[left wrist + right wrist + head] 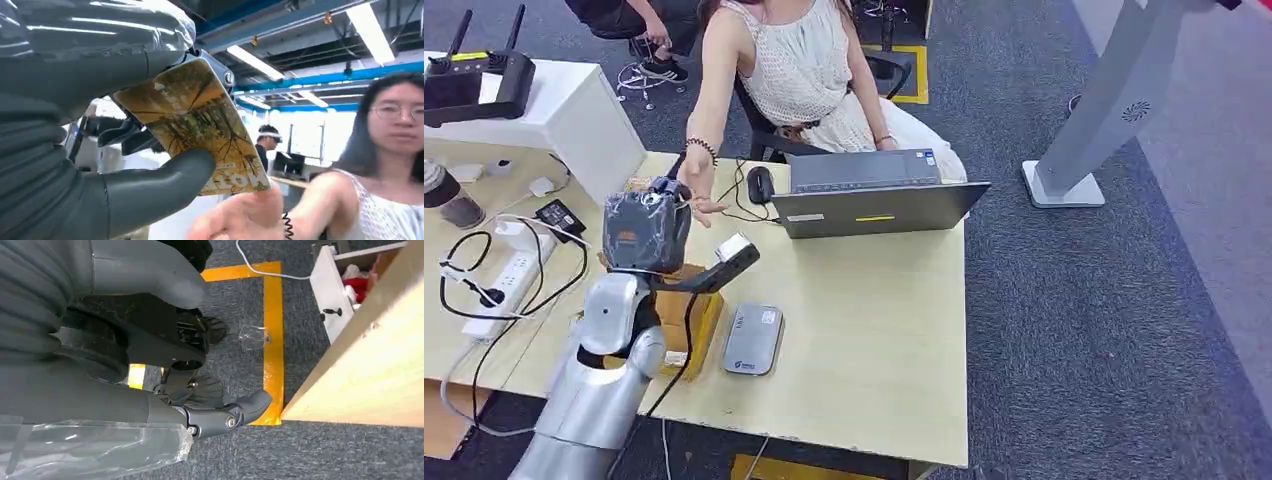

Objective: Pass the card to the sensor for recognition and then transmit it.

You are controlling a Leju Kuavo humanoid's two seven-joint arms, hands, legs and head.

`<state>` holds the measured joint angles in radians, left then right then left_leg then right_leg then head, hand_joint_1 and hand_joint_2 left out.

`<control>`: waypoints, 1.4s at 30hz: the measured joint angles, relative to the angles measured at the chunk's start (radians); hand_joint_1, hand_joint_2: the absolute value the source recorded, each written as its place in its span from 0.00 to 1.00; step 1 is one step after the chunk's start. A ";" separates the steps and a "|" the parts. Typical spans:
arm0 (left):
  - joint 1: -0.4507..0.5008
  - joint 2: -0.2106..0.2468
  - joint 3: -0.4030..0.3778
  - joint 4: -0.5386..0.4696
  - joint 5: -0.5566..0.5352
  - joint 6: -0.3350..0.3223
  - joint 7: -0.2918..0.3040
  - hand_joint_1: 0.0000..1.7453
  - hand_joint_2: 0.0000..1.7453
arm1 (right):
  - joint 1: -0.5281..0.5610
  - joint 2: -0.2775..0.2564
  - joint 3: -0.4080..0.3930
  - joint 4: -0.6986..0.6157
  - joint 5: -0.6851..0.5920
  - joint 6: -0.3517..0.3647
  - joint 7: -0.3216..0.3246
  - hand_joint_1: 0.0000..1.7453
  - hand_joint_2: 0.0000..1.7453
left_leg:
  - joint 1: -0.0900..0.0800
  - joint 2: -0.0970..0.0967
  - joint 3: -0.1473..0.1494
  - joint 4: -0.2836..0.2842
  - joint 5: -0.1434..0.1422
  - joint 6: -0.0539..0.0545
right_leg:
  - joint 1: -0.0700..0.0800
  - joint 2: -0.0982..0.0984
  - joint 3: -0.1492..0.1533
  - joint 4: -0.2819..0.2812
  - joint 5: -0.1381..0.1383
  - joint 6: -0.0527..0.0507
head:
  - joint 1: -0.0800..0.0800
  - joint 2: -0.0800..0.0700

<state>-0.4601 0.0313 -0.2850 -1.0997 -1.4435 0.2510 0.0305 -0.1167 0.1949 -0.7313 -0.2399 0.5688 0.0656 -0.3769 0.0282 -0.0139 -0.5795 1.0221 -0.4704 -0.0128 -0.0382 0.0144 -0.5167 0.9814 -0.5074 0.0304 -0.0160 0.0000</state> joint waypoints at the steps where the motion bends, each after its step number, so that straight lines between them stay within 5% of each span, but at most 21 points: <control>1: -0.009 0.002 0.001 0.010 -0.006 -0.001 0.002 1.00 1.00 | 0.000 0.000 0.002 0.000 0.001 0.000 0.000 0.00 1.00 | 0.000 0.000 0.000 0.000 0.000 0.000 | 0.000 0.000 0.000 0.000 0.000 0.000 | 0.000 0.000; 12: -0.079 0.003 0.002 0.109 -0.067 -0.012 0.029 1.00 1.00 | -0.002 0.006 0.019 0.000 0.006 -0.001 0.006 0.00 1.00 | 0.000 0.000 0.000 0.000 0.000 0.000 | 0.000 0.001 -0.001 0.000 0.000 0.000 | 0.000 0.000; 13: -0.079 0.002 0.002 0.113 -0.068 -0.013 0.029 0.00 1.00 | -0.002 0.006 0.020 0.000 0.006 -0.001 0.006 0.00 1.00 | 0.000 0.000 0.000 0.000 0.000 0.000 | 0.000 0.001 -0.001 0.000 0.000 0.000 | 0.000 0.000; 29: -0.016 -0.024 0.002 0.072 -0.024 -0.022 0.003 0.00 1.00 | 0.002 0.007 0.021 0.000 -0.013 -0.011 0.008 0.00 1.00 | 0.000 0.000 0.000 0.000 0.000 0.000 | 0.000 0.001 -0.001 0.000 0.000 0.000 | 0.000 0.000; 36: 0.120 -0.023 -0.022 -0.103 0.128 -0.119 -0.077 0.00 1.00 | 0.013 0.007 0.010 0.000 -0.049 -0.013 -0.016 0.00 1.00 | 0.000 0.001 -0.001 0.000 -0.001 -0.001 | 0.000 0.001 -0.001 0.000 0.000 0.000 | 0.000 0.000; 42: 0.321 0.044 -0.027 -0.296 0.227 -0.140 -0.129 0.00 1.00 | 0.032 0.002 -0.029 0.000 -0.076 -0.013 -0.040 0.00 1.00 | 0.000 0.002 -0.001 0.000 -0.002 -0.001 | 0.000 0.002 -0.003 0.000 -0.001 0.000 | 0.000 0.000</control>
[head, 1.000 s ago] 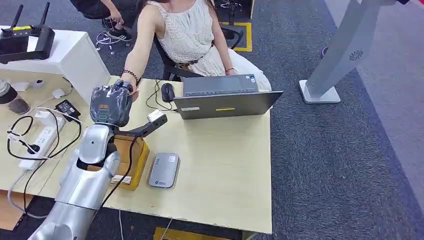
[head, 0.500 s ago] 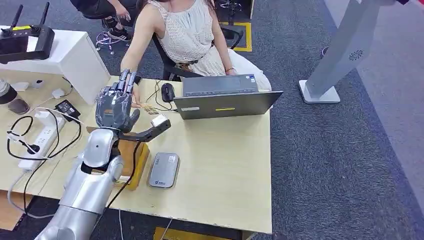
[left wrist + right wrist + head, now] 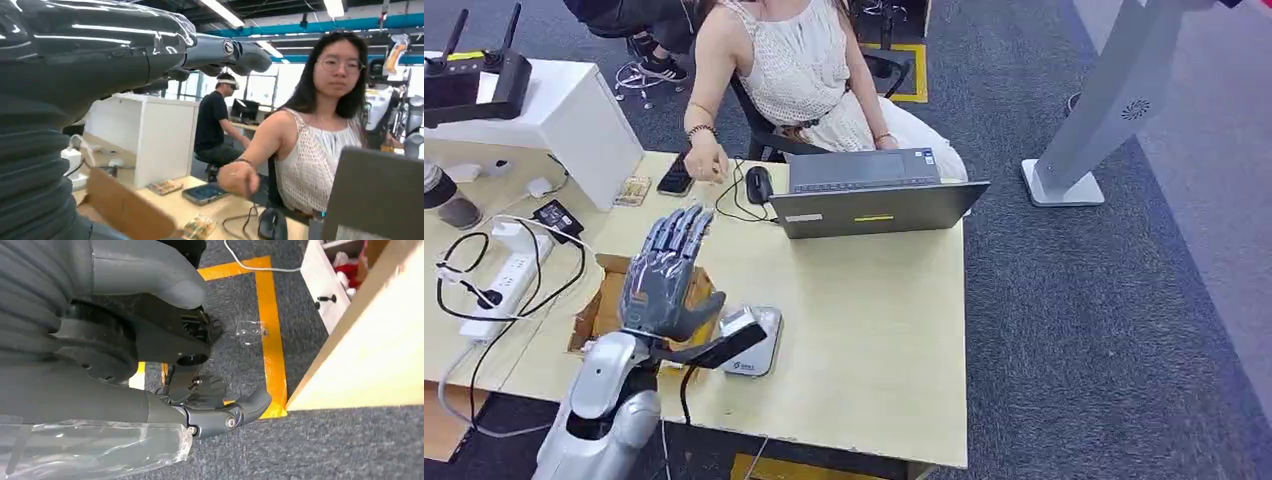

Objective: Pass the card to the sensor for recognition and then transmit it.

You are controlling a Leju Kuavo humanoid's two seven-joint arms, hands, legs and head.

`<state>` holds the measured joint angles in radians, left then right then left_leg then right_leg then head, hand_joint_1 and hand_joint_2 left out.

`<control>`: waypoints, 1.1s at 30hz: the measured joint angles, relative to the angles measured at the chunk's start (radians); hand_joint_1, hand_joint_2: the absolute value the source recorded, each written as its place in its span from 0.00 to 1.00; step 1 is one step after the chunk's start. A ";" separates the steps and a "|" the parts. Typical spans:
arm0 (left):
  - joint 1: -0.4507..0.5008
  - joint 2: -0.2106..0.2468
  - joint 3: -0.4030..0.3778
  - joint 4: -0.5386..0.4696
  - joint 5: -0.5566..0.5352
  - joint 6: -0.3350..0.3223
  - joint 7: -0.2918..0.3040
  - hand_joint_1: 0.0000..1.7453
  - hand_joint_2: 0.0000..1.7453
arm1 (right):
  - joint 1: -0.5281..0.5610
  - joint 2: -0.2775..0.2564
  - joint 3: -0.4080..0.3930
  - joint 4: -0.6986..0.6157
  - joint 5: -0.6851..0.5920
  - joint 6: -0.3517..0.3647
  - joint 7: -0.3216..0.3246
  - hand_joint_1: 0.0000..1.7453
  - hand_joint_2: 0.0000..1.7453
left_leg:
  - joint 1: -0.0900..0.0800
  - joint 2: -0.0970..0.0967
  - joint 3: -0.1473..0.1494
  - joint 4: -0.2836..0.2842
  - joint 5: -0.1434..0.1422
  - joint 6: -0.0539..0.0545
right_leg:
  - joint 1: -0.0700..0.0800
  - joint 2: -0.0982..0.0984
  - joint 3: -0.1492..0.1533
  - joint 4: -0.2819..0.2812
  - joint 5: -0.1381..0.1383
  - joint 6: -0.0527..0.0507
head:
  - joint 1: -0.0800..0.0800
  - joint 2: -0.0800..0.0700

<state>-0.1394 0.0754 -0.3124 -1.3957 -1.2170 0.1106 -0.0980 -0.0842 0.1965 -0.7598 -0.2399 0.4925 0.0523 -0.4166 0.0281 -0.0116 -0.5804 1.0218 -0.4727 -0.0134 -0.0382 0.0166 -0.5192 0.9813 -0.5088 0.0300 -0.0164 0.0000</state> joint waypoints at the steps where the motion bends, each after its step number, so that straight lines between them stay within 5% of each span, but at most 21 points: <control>1: 0.024 0.013 0.000 -0.016 0.004 0.000 -0.002 0.00 1.00 | 0.001 -0.002 -0.006 0.000 -0.001 0.000 -0.001 0.00 1.00 | 0.000 0.000 0.000 0.000 0.000 0.000 | 0.000 0.000 0.000 0.000 0.000 0.000 | 0.000 0.000; 16: 0.220 0.129 0.000 -0.097 0.017 -0.061 -0.019 0.00 1.00 | 0.003 -0.013 -0.034 0.000 0.001 -0.003 -0.003 0.00 1.00 | 0.000 0.000 0.000 0.000 0.000 0.000 | 0.000 -0.001 0.000 0.000 0.000 0.000 | 0.000 0.000; 33: 0.352 0.197 -0.035 -0.198 -0.062 -0.026 0.107 0.00 1.00 | 0.013 -0.015 -0.062 0.000 -0.004 -0.011 -0.006 0.00 1.00 | 0.000 0.000 0.000 0.000 0.000 0.000 | 0.000 0.000 0.000 0.000 0.000 0.000 | 0.000 0.000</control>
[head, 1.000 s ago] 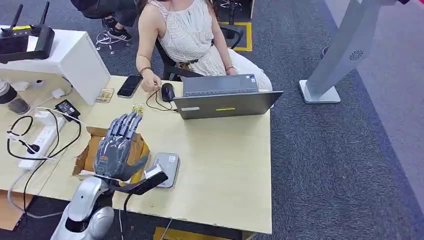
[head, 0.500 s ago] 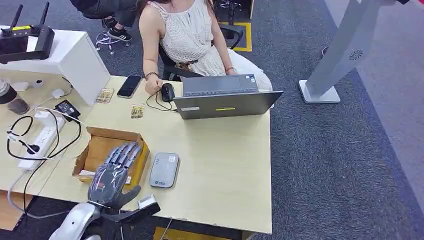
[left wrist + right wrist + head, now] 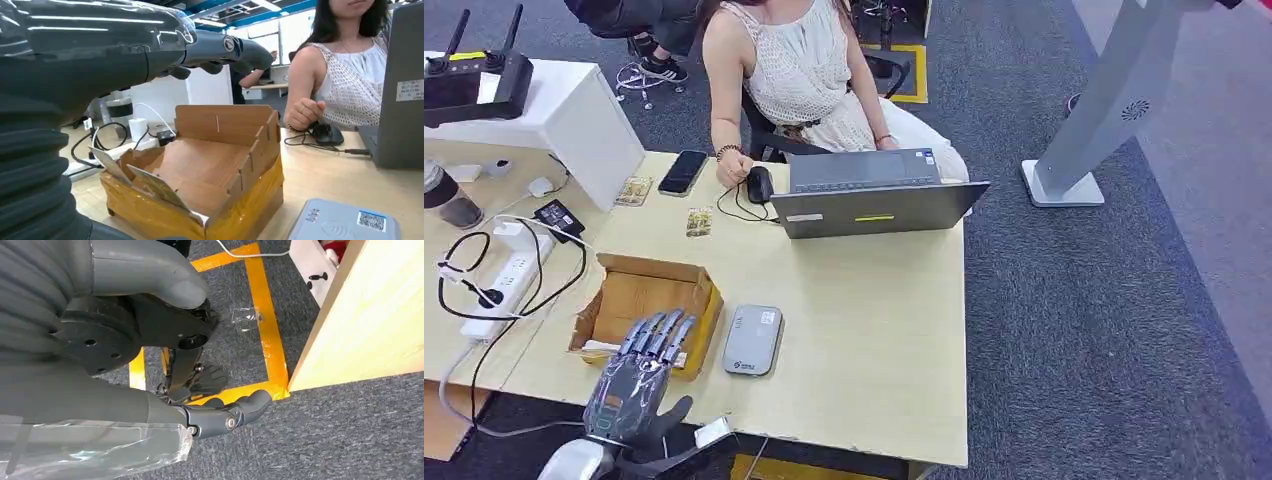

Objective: Pass the card to the sensor for recognition and then transmit it.

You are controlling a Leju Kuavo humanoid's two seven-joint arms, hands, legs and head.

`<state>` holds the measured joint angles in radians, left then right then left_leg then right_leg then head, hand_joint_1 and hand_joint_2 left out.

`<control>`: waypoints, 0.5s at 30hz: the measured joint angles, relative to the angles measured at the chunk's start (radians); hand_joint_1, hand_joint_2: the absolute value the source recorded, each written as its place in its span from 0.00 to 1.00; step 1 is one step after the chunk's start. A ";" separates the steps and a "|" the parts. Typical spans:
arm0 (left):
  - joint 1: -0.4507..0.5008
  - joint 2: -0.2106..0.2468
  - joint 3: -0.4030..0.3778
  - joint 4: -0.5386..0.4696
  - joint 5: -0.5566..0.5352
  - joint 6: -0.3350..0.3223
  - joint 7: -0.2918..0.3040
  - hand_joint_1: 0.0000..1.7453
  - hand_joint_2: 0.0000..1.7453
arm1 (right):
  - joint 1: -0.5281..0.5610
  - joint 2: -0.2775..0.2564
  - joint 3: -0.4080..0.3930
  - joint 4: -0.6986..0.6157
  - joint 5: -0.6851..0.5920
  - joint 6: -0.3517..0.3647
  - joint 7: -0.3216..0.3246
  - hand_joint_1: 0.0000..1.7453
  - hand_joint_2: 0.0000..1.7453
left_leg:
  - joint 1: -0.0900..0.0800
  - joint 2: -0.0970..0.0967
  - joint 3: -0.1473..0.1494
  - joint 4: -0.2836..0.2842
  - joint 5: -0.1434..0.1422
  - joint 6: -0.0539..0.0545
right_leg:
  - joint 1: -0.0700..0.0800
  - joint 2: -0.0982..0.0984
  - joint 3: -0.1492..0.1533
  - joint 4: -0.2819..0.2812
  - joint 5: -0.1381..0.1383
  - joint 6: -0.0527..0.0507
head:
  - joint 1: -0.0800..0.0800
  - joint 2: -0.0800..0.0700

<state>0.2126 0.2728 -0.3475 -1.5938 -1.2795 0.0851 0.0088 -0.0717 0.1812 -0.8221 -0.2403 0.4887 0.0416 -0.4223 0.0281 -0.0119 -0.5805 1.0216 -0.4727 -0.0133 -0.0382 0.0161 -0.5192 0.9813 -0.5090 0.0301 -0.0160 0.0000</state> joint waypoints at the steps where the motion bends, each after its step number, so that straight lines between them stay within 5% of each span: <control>1: 0.006 0.007 -0.004 -0.005 0.001 0.001 0.006 0.00 1.00 | 0.001 0.000 -0.002 0.000 0.000 0.000 0.000 0.00 1.00 | 0.000 0.000 0.000 0.000 0.000 0.000 | 0.000 0.000 0.000 0.000 0.000 0.000 | 0.000 0.000; 6: 0.022 0.027 -0.011 -0.022 0.003 0.003 0.021 0.00 1.00 | 0.002 0.000 -0.008 0.000 0.000 0.000 -0.001 0.00 1.00 | 0.000 0.000 0.000 0.000 0.000 0.000 | 0.000 0.000 0.000 0.000 0.000 0.000 | 0.000 0.000; 11: 0.024 0.030 -0.011 -0.026 -0.046 0.032 0.117 0.00 1.00 | 0.003 -0.001 -0.019 0.000 0.007 0.000 -0.001 0.00 1.00 | 0.000 0.000 0.000 0.000 0.000 0.000 | 0.000 0.000 0.000 0.000 0.000 0.000 | 0.000 0.000; 15: 0.024 0.028 -0.004 -0.026 -0.064 0.026 0.134 0.00 1.00 | 0.004 -0.001 -0.022 0.000 0.016 -0.004 -0.001 0.00 1.00 | 0.000 0.000 0.000 0.000 0.000 0.000 | 0.000 0.000 0.000 0.000 0.000 0.000 | 0.000 0.000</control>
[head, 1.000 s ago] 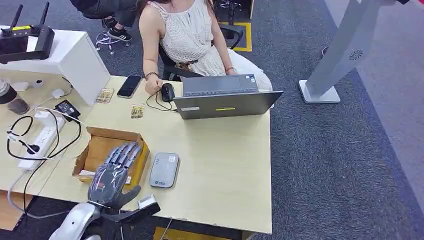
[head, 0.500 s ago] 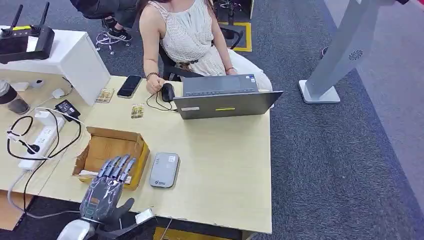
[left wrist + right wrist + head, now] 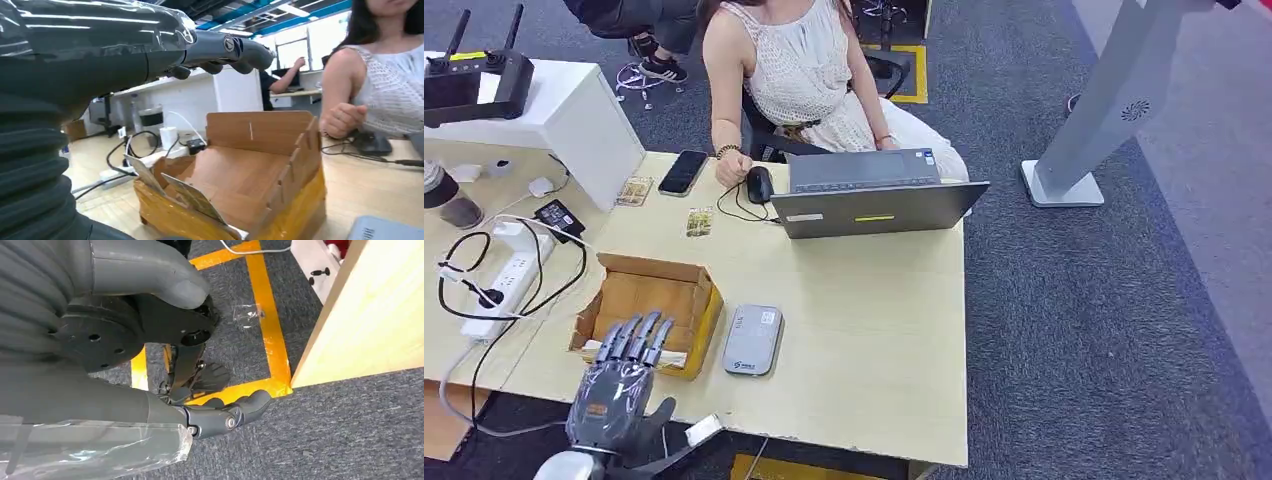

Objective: Pass the card to the sensor for recognition and then transmit it.

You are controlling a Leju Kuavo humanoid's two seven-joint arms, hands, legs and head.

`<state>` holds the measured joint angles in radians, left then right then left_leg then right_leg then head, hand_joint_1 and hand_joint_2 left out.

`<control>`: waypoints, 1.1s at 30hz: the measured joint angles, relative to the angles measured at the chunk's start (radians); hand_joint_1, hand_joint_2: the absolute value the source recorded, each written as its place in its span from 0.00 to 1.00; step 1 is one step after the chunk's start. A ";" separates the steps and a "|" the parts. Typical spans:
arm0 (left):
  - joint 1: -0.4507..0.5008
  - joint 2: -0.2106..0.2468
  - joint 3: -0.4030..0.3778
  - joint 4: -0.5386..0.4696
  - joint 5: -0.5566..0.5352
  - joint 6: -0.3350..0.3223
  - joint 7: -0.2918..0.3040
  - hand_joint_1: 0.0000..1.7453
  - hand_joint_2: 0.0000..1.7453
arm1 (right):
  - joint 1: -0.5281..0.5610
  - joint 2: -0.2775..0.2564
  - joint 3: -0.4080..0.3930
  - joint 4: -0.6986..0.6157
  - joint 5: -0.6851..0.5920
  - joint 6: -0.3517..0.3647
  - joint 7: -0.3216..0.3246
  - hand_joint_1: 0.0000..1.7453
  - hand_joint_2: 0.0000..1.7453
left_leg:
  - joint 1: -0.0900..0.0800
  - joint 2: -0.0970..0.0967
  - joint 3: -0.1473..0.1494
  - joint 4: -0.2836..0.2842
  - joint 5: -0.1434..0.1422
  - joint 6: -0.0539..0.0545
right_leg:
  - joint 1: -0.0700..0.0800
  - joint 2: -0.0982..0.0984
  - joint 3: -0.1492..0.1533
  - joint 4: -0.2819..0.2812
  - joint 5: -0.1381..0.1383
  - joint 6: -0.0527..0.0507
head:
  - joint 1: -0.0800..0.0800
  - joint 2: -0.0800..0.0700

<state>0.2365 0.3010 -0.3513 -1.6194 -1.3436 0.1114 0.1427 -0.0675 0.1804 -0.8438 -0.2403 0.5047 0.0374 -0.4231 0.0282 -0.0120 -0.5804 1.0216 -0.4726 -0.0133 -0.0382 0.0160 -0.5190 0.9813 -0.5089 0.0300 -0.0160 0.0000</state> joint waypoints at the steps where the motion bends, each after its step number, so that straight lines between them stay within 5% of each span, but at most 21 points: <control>1: 0.000 0.000 0.005 0.000 -0.003 -0.003 0.001 0.00 1.00 | 0.000 0.000 0.000 0.000 0.002 0.000 0.001 0.00 1.00 | 0.000 0.000 0.000 0.000 0.000 0.000 | 0.000 0.000 0.000 0.000 0.000 0.000 | 0.000 0.000; 9: 0.001 -0.011 0.042 0.000 -0.018 -0.019 0.016 0.00 1.00 | 0.000 0.000 -0.002 0.000 0.019 0.000 0.003 0.00 1.00 | 0.000 0.000 0.000 0.000 0.000 0.000 | 0.000 0.000 0.000 0.000 0.000 0.000 | 0.000 0.000; 18: -0.006 -0.082 0.115 0.000 -0.027 -0.012 0.074 0.00 1.00 | 0.001 0.000 -0.014 0.000 0.029 0.000 0.007 0.00 1.00 | 0.000 0.000 0.000 0.000 0.000 0.000 | 0.000 0.000 0.000 0.000 0.000 0.000 | 0.000 0.000; 33: -0.020 -0.153 0.217 0.040 -0.034 -0.048 0.048 0.00 1.00 | 0.000 0.000 -0.023 0.000 0.055 0.005 0.016 0.00 1.00 | 0.000 0.000 0.000 0.000 0.000 0.000 | 0.000 0.000 0.000 0.000 0.000 0.000 | 0.000 0.000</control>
<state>0.2166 0.1484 -0.1347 -1.5797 -1.3771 0.0630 0.1908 -0.0676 0.1804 -0.8671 -0.2403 0.5596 0.0423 -0.4074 0.0282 -0.0120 -0.5805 1.0216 -0.4726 -0.0133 -0.0382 0.0160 -0.5189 0.9813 -0.5089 0.0301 -0.0160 0.0000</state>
